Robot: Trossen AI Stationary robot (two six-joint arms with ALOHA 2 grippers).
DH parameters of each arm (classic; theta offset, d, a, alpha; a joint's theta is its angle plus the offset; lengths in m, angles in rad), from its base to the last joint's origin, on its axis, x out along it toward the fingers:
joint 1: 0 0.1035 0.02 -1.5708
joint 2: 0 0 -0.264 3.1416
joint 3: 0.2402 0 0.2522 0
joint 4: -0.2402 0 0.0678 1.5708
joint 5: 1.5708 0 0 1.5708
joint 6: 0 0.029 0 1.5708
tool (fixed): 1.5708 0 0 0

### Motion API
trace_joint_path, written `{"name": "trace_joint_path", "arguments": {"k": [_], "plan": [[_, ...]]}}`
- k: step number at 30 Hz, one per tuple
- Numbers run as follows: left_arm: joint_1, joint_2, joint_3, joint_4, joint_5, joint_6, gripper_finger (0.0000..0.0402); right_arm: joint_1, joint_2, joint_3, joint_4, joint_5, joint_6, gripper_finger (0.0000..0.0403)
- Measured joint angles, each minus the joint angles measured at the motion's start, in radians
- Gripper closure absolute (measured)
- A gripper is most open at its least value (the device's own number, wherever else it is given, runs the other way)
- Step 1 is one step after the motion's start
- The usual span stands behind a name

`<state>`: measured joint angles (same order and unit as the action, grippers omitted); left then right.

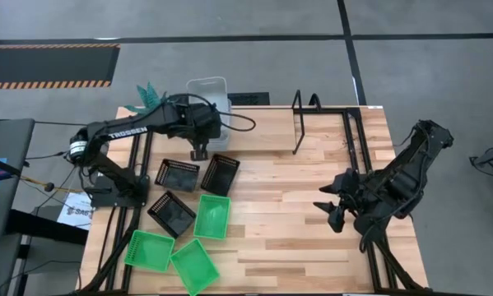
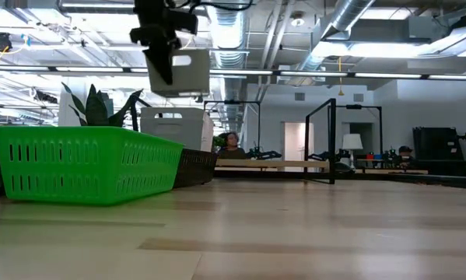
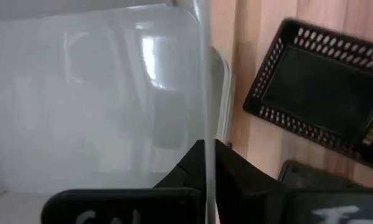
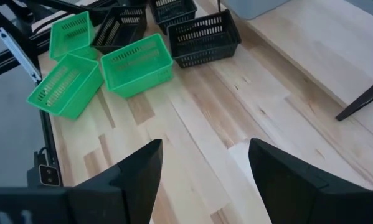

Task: Stack baskets on shelf by color
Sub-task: Stack the gray bin on top of the gray bin on the shelf

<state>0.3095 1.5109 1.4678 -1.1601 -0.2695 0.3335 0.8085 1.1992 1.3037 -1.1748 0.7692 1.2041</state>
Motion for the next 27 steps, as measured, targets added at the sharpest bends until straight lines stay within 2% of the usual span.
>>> {"name": "trace_joint_path", "arguments": {"k": [5,13,19,27], "plan": [[0.048,0.0,-0.027,0.011,0.083,0.053,0.0401,0.0,0.0,0.0,0.0,0.001,0.0,0.0139],[0.086,0.0,-0.094,0.019,0.084,0.097,0.0401,0.0,0.0,0.0,0.0,0.004,0.001,0.0139],[0.108,0.0,-0.128,0.039,0.138,0.099,0.0401,0.0,0.0,0.0,0.0,0.004,0.003,0.0139],[0.108,0.0,-0.131,0.068,0.132,0.118,0.0398,0.0,0.0,0.0,0.0,0.004,0.003,0.0139]]}}
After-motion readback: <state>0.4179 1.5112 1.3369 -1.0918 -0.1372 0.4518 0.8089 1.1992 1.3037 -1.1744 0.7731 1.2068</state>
